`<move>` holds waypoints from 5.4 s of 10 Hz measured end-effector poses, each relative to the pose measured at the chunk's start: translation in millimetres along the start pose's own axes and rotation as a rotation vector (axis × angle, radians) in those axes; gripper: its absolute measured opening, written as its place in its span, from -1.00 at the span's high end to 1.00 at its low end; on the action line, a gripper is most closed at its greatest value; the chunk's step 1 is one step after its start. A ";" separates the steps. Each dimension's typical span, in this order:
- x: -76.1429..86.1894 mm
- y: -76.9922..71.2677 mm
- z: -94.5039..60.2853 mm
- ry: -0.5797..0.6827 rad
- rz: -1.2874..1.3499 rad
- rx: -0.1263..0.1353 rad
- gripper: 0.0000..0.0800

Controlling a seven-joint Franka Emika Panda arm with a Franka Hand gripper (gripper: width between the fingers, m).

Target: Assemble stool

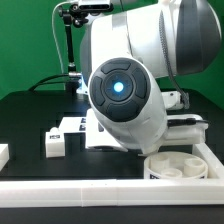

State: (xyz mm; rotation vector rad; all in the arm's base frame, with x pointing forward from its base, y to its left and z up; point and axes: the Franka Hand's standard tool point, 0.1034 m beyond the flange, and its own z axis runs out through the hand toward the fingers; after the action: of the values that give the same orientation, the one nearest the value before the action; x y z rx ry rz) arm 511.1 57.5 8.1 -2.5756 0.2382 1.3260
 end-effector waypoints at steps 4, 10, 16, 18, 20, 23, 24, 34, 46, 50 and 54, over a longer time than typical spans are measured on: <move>0.1 -2.3 2.1 -0.001 -0.002 -0.004 -0.62; -2.1 -4.3 -1.5 0.002 -0.027 -0.003 -0.62; -34.1 -29.3 -51.5 0.023 -0.079 -0.009 0.35; -25.6 -30.5 -54.4 0.078 -0.078 -0.004 0.93; -18.5 -31.9 -61.3 0.137 -0.082 0.003 0.99; -30.2 -39.0 -95.6 0.315 -0.102 0.007 1.00; -32.0 -41.9 -109.8 0.387 -0.105 0.011 1.00; -24.9 -27.7 -82.0 0.490 -0.160 -0.065 -0.49; -18.8 -5.9 -42.5 0.051 -0.237 -0.265 -0.62; -19.0 -9.5 -35.6 0.060 -0.101 -0.297 -0.62; -16.3 -15.0 -30.8 0.066 -0.083 -0.303 -0.62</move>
Offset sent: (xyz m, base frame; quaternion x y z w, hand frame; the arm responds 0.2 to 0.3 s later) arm 0.0006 0.0015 -0.0007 -0.0106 0.0010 -0.0006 0.9999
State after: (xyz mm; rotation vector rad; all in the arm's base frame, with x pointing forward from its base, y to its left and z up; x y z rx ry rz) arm 529.5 63.9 40.7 -2.8436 -0.0638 1.3387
